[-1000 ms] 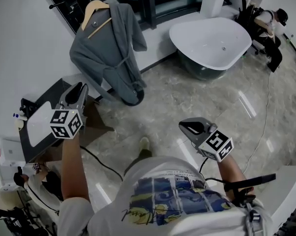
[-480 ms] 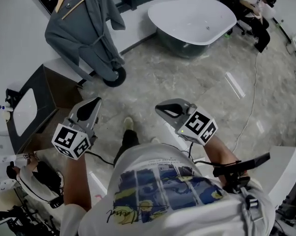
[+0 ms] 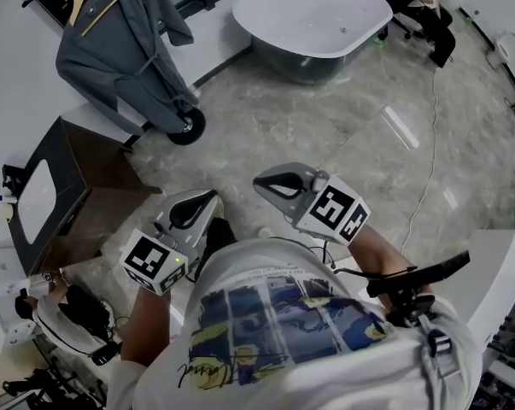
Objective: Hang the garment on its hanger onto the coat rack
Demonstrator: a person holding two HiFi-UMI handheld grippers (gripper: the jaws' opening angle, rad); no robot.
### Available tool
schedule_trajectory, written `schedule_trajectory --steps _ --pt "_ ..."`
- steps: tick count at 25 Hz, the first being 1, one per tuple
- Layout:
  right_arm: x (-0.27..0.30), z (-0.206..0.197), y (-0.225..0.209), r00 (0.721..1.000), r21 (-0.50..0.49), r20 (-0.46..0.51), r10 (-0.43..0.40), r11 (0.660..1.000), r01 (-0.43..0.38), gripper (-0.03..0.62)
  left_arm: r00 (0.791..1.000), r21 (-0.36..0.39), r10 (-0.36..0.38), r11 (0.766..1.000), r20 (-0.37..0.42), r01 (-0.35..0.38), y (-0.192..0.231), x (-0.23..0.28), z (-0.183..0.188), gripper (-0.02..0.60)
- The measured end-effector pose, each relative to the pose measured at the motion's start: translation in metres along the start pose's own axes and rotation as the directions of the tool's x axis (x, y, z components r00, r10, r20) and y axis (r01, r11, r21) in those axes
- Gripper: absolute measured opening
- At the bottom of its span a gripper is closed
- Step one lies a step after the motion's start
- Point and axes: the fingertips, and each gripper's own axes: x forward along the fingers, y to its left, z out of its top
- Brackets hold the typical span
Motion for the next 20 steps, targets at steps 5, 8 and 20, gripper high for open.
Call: schedule_trajectory --steps 5,8,20 --pt "-0.002 0.004 0.004 1.0 -0.021 0.0 0.007 1.0 -0.007 0.002 0.999 -0.004 -0.041 0.999 0.005 0.041 -0.015 0.006 -0.001 0.003" --pt "0.0 0.006 0.008 1.0 -0.044 -0.003 0.013 0.999 -0.013 0.002 0.998 -0.007 -0.057 0.998 0.016 0.057 -0.018 0.007 0.0 0.003" --pt "0.0 0.009 0.01 1.0 -0.06 0.002 0.004 0.998 -0.004 0.002 0.998 0.011 -0.057 0.998 -0.011 0.057 -0.018 0.013 -0.009 0.003"
